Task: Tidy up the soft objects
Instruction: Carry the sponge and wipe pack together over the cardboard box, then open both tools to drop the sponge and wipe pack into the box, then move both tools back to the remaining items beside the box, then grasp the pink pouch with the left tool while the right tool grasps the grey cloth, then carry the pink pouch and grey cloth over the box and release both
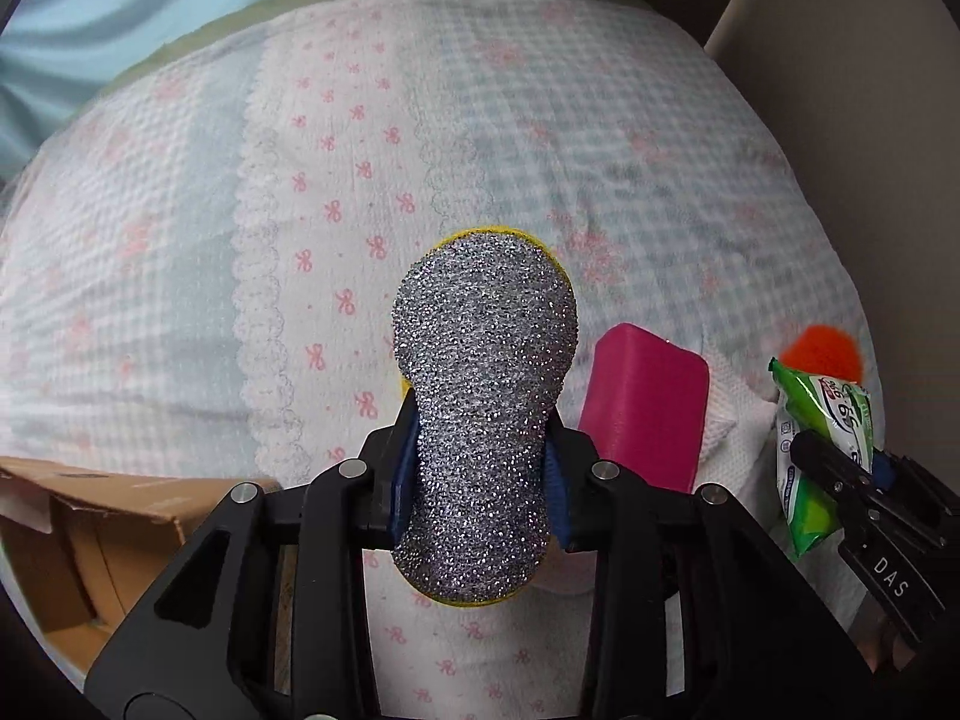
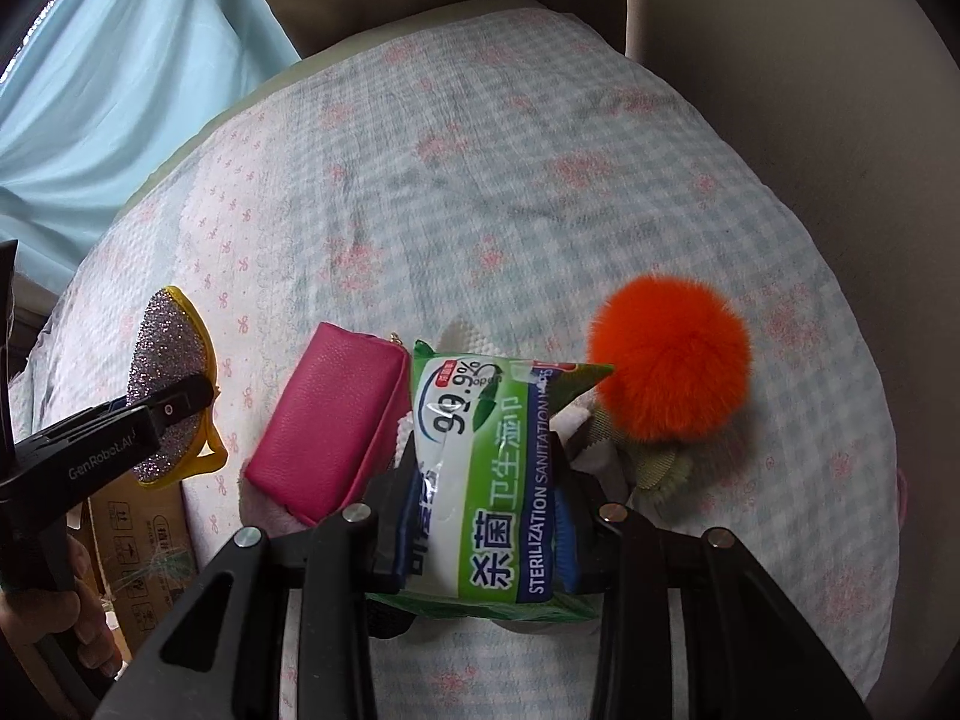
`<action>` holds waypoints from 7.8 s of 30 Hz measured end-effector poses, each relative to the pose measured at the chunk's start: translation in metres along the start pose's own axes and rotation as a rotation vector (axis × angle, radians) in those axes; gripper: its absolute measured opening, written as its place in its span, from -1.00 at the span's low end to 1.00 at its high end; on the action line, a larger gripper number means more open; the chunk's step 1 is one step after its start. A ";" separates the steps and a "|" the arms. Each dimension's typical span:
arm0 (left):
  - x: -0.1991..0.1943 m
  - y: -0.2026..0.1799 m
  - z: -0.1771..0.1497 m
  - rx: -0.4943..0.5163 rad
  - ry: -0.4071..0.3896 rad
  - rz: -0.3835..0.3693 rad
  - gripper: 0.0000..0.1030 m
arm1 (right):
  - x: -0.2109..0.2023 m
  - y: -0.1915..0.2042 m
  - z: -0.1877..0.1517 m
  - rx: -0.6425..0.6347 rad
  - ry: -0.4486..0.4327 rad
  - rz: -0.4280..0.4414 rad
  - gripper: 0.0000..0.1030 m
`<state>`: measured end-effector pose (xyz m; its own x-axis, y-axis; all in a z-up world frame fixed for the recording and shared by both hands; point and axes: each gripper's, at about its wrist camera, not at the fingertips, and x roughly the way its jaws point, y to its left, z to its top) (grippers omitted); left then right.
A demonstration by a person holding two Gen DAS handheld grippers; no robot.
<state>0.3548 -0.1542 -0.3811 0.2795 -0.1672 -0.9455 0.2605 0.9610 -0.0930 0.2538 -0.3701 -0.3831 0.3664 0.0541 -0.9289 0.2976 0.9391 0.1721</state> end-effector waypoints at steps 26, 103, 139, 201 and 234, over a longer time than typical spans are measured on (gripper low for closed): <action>-0.286 0.192 -0.111 -0.124 -0.217 0.044 -0.40 | -0.231 0.221 -0.062 -0.177 -0.215 0.131 -0.38; -0.287 0.281 -0.193 -0.016 -0.121 0.141 0.99 | -0.189 0.353 -0.118 -0.275 0.004 0.162 1.00; -0.408 0.069 -0.170 -0.027 -0.543 0.083 0.99 | -0.393 0.151 -0.121 -0.155 -0.555 0.061 1.00; 0.060 -0.096 -0.040 0.360 0.081 -0.054 0.11 | 0.017 -0.066 -0.066 0.050 -0.086 0.068 -0.81; -0.186 -0.038 -0.063 0.164 -0.246 -0.136 0.02 | -0.181 -0.008 -0.057 -0.009 -0.348 0.095 -0.81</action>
<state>0.2348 -0.1453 -0.2214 0.4420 -0.3592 -0.8220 0.4505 0.8813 -0.1429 0.1350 -0.3683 -0.2345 0.6705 0.0243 -0.7415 0.2401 0.9386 0.2479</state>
